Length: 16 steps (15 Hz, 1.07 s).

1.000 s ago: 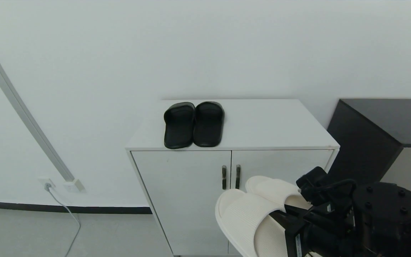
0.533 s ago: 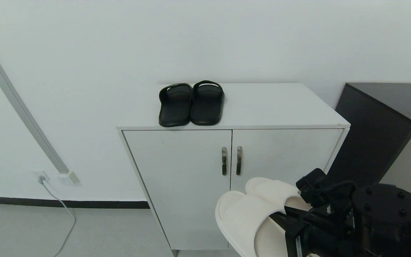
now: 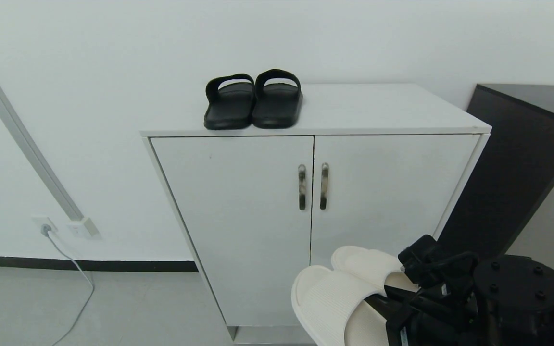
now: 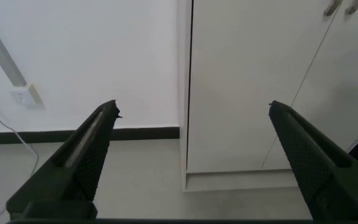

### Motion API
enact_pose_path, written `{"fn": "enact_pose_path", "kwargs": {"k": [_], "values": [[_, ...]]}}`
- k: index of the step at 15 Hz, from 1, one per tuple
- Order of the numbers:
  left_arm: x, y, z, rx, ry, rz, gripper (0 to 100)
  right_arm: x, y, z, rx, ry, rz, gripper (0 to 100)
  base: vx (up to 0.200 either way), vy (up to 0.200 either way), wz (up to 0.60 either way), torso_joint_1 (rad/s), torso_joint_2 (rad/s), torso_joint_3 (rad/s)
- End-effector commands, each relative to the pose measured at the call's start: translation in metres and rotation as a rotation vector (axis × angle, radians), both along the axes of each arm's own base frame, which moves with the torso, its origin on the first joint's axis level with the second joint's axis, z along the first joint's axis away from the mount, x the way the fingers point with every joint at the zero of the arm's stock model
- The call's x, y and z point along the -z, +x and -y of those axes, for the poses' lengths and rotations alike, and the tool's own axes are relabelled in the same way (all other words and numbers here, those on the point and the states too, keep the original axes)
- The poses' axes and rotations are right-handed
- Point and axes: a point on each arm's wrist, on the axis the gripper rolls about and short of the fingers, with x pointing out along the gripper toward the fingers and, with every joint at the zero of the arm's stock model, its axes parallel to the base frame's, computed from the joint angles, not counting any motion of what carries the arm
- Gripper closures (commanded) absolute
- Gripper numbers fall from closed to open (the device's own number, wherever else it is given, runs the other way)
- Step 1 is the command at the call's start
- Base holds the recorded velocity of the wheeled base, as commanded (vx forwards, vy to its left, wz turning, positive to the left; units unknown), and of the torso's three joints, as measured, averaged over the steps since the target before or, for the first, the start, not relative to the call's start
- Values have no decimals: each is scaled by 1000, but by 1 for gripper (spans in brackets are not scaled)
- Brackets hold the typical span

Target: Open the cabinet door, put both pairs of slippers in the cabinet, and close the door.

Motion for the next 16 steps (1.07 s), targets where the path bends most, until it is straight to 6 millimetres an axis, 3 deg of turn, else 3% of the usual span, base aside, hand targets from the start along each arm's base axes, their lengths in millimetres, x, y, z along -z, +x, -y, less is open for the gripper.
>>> {"fn": "enact_pose_path", "kwargs": {"k": [1,10,13,14,16], "values": [[0,0,0,0,-1,-1,0,1,-1,0,-2,-5,-4,100,0,0,0,-139,471,330],[0,0,0,-8,-18,-1,0,4,-3,0,-8,-10,-7,100,0,0,0,-66,434,366],[-2,0,0,-11,-15,8,0,5,-3,0,-10,-11,-8,100,0,0,0,-2,111,103],[-8,-2,0,-10,-24,27,0,4,-3,0,-10,-9,-6,100,0,0,0,0,0,0],[-47,-1,0,30,-116,37,0,4,-3,-1,-11,-5,-4,100,0,0,0,0,0,0]]}}
